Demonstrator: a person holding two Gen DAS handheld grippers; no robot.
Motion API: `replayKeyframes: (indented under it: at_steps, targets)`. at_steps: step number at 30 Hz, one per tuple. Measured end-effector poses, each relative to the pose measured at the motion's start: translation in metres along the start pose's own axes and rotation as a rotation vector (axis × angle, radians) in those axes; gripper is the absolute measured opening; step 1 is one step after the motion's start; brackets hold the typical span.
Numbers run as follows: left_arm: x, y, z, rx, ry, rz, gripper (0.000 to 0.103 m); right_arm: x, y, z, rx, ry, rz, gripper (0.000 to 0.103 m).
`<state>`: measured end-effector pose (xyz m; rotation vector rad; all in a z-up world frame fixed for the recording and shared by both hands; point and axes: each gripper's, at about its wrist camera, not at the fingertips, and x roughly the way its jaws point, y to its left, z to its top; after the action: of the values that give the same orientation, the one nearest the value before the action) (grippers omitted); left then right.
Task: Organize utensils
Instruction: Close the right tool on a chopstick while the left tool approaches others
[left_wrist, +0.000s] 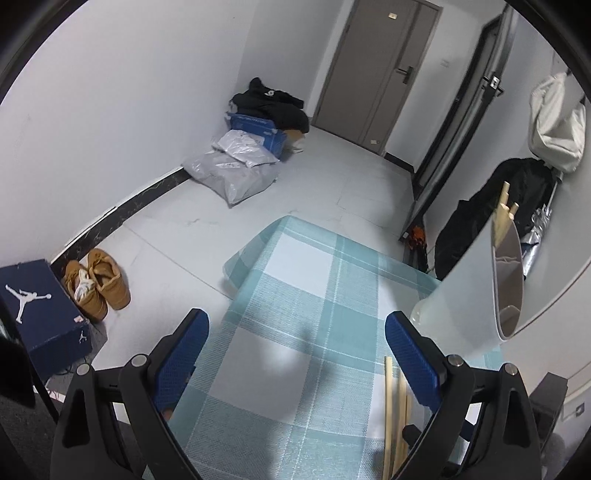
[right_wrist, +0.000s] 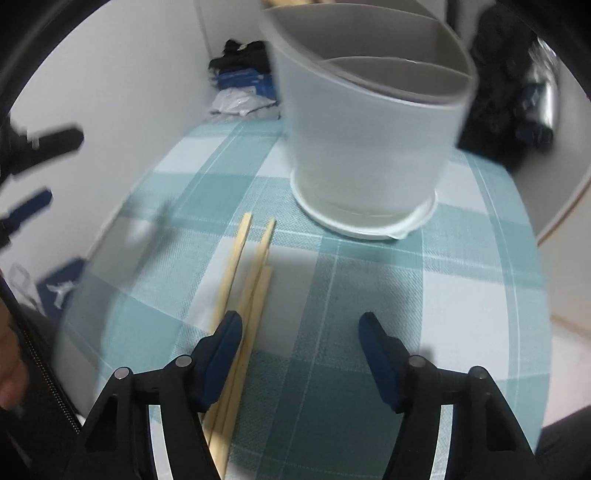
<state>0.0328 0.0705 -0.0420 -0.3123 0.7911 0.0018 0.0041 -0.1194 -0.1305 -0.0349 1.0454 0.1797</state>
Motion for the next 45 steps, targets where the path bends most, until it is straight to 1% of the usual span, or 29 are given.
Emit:
replayKeyframes:
  at_steps: [2, 4, 8, 11, 15, 21, 25, 26, 27, 28, 30, 33, 35, 37, 39, 41, 43, 45]
  targets:
    - [0.002, 0.000, 0.001, -0.002, 0.007, 0.003, 0.095, 0.000, 0.005, -0.002, -0.018, 0.005, -0.027, 0.057]
    - [0.004, 0.001, 0.002, -0.004, 0.009, 0.004, 0.095, -0.002, 0.007, -0.003, -0.028, 0.001, -0.031, 0.054]
    - [0.006, 0.003, 0.004, -0.023, 0.019, -0.010, 0.095, -0.001, 0.000, -0.001, -0.019, 0.019, -0.041, 0.040]
    - [0.006, 0.005, 0.006, -0.034, 0.022, -0.015, 0.095, -0.002, -0.002, 0.000, -0.018, 0.019, -0.047, 0.036]
    - [0.007, 0.008, 0.006, -0.043, 0.029, -0.015, 0.095, 0.001, 0.004, 0.005, -0.051, 0.033, -0.068, 0.036]
    - [0.009, 0.012, 0.007, -0.058, 0.044, -0.013, 0.095, 0.009, 0.007, 0.020, -0.076, 0.057, -0.061, 0.037]
    - [0.011, 0.015, 0.006, -0.063, 0.050, -0.004, 0.095, 0.013, 0.006, 0.027, -0.089, 0.071, -0.048, 0.036]
    - [0.012, 0.015, 0.006, -0.063, 0.053, -0.003, 0.095, 0.014, 0.005, 0.028, -0.095, 0.074, -0.042, 0.031]
    - [0.013, 0.015, 0.006, -0.061, 0.057, -0.002, 0.095, 0.014, 0.006, 0.029, -0.106, 0.074, -0.034, 0.017]
    - [0.013, 0.015, 0.006, -0.058, 0.061, -0.002, 0.095, 0.016, 0.007, 0.031, -0.114, 0.076, -0.029, 0.009]
    - [0.015, 0.014, 0.005, -0.048, 0.067, -0.003, 0.095, 0.020, 0.005, 0.036, -0.104, 0.087, -0.007, 0.006]
    - [0.018, 0.011, 0.002, -0.017, 0.079, 0.001, 0.095, 0.018, -0.008, 0.035, -0.025, 0.102, 0.060, 0.006]
    - [0.023, 0.008, -0.002, 0.005, 0.108, -0.010, 0.095, 0.013, -0.020, 0.032, 0.039, 0.100, 0.091, 0.006]
    - [0.028, 0.000, -0.007, 0.039, 0.153, -0.025, 0.095, 0.008, -0.031, 0.030, 0.102, 0.088, 0.140, 0.005]
    - [0.036, -0.012, -0.017, 0.092, 0.222, -0.062, 0.095, 0.002, -0.043, 0.028, 0.157, 0.069, 0.184, 0.005]
    - [0.040, -0.024, -0.026, 0.150, 0.271, -0.079, 0.095, -0.005, -0.056, 0.026, 0.220, 0.046, 0.236, 0.005]
    - [0.041, -0.035, -0.035, 0.216, 0.296, -0.078, 0.095, -0.011, -0.070, 0.024, 0.283, 0.024, 0.287, 0.005]
    - [0.039, -0.046, -0.043, 0.278, 0.302, -0.077, 0.095, -0.016, -0.083, 0.022, 0.341, 0.002, 0.336, 0.005]
